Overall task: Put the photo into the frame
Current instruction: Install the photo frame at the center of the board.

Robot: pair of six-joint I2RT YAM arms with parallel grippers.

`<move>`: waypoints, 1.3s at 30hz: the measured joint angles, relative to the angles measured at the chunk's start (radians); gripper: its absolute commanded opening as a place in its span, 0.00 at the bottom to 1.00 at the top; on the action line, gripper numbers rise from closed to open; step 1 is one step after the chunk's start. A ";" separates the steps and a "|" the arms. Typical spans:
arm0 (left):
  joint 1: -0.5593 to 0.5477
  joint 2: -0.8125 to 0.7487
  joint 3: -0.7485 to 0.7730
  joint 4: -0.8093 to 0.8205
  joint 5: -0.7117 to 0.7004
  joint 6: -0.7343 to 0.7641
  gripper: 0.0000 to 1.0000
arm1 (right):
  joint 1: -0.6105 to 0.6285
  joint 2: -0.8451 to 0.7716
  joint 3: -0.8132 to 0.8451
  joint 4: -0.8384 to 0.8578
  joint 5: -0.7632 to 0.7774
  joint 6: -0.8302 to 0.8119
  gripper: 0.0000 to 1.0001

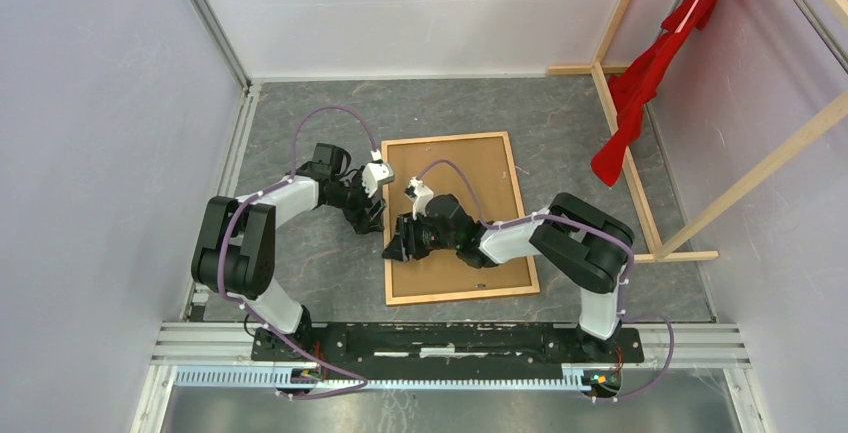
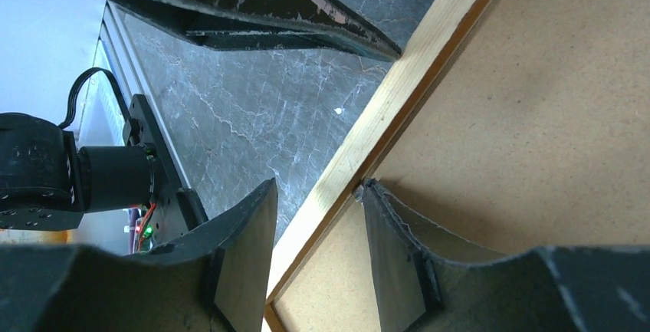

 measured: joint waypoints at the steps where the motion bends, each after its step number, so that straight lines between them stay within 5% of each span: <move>1: 0.000 0.000 0.000 0.000 0.000 0.000 0.84 | 0.000 0.005 0.005 -0.002 -0.007 -0.002 0.50; 15: 0.000 -0.004 0.005 -0.009 -0.019 0.000 0.85 | -0.035 0.024 0.079 -0.084 -0.067 -0.062 0.60; 29: 0.071 0.085 0.189 0.066 0.001 -0.158 0.85 | -0.305 -0.053 0.237 -0.125 -0.086 -0.111 0.67; 39: 0.069 0.180 0.233 0.088 0.024 -0.239 0.67 | -0.334 0.175 0.425 -0.175 -0.108 -0.132 0.66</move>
